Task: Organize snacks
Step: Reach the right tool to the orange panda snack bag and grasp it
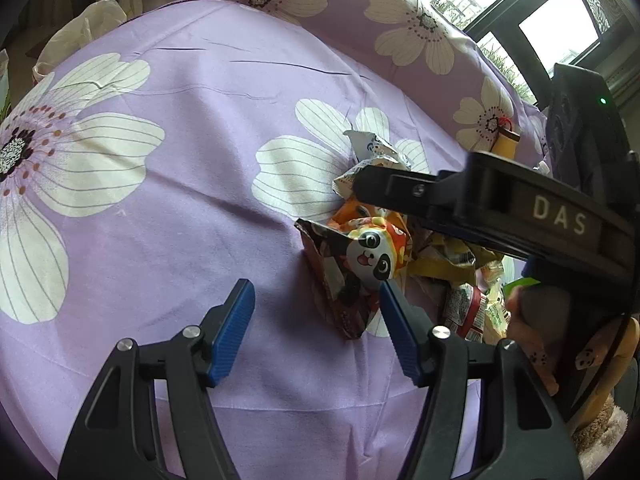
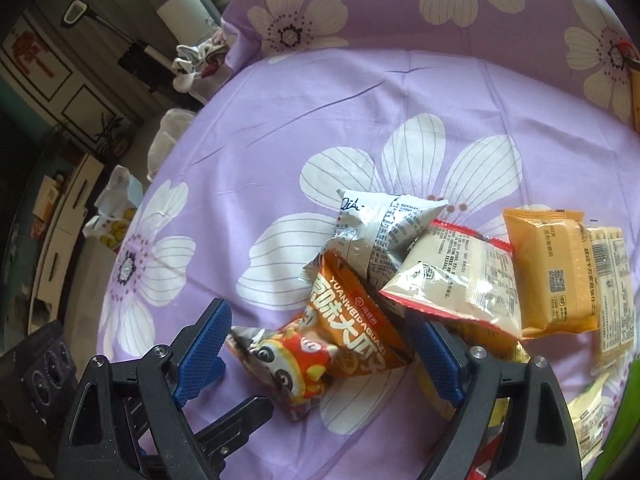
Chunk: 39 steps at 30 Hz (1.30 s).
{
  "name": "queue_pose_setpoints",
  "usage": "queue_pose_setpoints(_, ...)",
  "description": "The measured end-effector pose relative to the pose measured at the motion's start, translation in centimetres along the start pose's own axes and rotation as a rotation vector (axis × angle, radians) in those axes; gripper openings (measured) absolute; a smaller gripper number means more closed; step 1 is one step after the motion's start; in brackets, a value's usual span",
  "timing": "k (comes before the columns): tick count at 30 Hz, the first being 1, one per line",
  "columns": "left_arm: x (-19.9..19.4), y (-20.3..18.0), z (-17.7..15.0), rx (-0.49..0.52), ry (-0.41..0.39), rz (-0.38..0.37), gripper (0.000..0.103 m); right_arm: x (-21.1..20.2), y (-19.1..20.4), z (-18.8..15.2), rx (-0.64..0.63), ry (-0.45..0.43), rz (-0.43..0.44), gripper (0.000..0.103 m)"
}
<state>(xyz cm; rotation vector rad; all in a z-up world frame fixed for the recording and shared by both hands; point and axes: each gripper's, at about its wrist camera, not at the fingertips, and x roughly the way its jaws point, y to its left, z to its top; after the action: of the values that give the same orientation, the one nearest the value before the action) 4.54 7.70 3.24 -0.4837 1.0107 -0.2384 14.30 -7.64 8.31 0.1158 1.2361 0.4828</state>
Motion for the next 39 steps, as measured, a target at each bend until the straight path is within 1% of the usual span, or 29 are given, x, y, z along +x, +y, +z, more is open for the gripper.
queue_pose_setpoints(3, 1.1, -0.7, 0.3, 0.021, 0.040, 0.014, 0.063, 0.9, -0.5, 0.1, 0.000, 0.026, -0.012, 0.090)
queue_pose_setpoints(5, 1.3, -1.3, 0.4, 0.041, 0.023, 0.015, 0.063, 1.0, -0.6, -0.2, -0.005, 0.028, -0.019, 0.090)
queue_pose_setpoints(7, 1.8, -1.5, 0.6, 0.055, 0.003, 0.007, 0.060, 1.0, -0.1, -0.6, -0.028, 0.021, 0.004, 0.089)
queue_pose_setpoints(8, 2.1, -1.4, 0.6, 0.045, 0.004, 0.003, 0.060, 1.1, -0.1, -0.8, -0.024, 0.029, 0.023, 0.085)
queue_pose_setpoints(9, 2.2, -1.2, 0.5, 0.031, -0.005, -0.012, 0.060, 1.3, 0.0, -0.9, -0.021, 0.036, 0.008, 0.082)
queue_pose_setpoints(10, 2.2, -1.1, 0.7, 0.020, -0.013, -0.012, 0.057, 1.4, 0.2, -1.0, -0.028, 0.034, -0.022, 0.080)
queue_pose_setpoints(11, 2.0, -1.0, 0.7, 0.014, -0.009, -0.016, 0.051, 1.4, 0.3, -1.2, -0.043, 0.027, -0.034, 0.079)
queue_pose_setpoints(12, 1.9, -1.0, 0.7, 0.006, -0.001, -0.025, 0.050, 1.4, 0.3, -1.3, -0.063, 0.020, -0.028, 0.079)
queue_pose_setpoints(14, 1.8, -1.2, 0.6, 0.013, -0.006, -0.017, 0.048, 1.2, 0.0, -1.6, -0.075, 0.007, -0.012, 0.079)
queue_pose_setpoints(17, 1.9, -1.5, 0.3, 0.020, -0.005, -0.009, 0.045, 1.1, -0.4, -1.1, -0.062, 0.033, 0.003, 0.079)
queue_pose_setpoints(19, 1.8, -1.3, 0.3, 0.015, -0.006, -0.013, 0.044, 1.2, -0.2, -0.8, -0.051, 0.040, -0.031, 0.079)
queue_pose_setpoints(22, 1.7, -1.1, 0.1, 0.016, -0.003, -0.020, 0.044, 2.0, 0.6, -0.4, -0.067, 0.067, -0.061, 0.079)
queue_pose_setpoints(25, 1.7, -1.0, 0.2, 0.044, 0.003, -0.033, 0.042, 3.0, 1.3, -0.3, -0.085, 0.081, -0.118, 0.078)
queue_pose_setpoints(29, 1.5, -1.0, 0.4, 0.069, 0.023, -0.054, 0.039, 3.2, 1.8, -0.4, -0.076, 0.083, -0.156, 0.051)
queue_pose_setpoints(32, 1.1, -1.6, 0.3, 0.109, 0.031, -0.065, 0.037, 2.7, 1.8, -0.9, -0.053, 0.088, -0.156, 0.048)
queue_pose_setpoints(35, 0.6, -2.4, -0.2, 0.159, 0.033, -0.071, 0.036, 1.7, 1.2, -1.8, -0.024, 0.082, -0.153, 0.046)
queue_pose_setpoints(39, -0.5, -4.2, -1.2, 0.231, 0.029, -0.094, 0.036, -0.5, 0.5, -3.3, 0.007, 0.045, -0.156, 0.046)
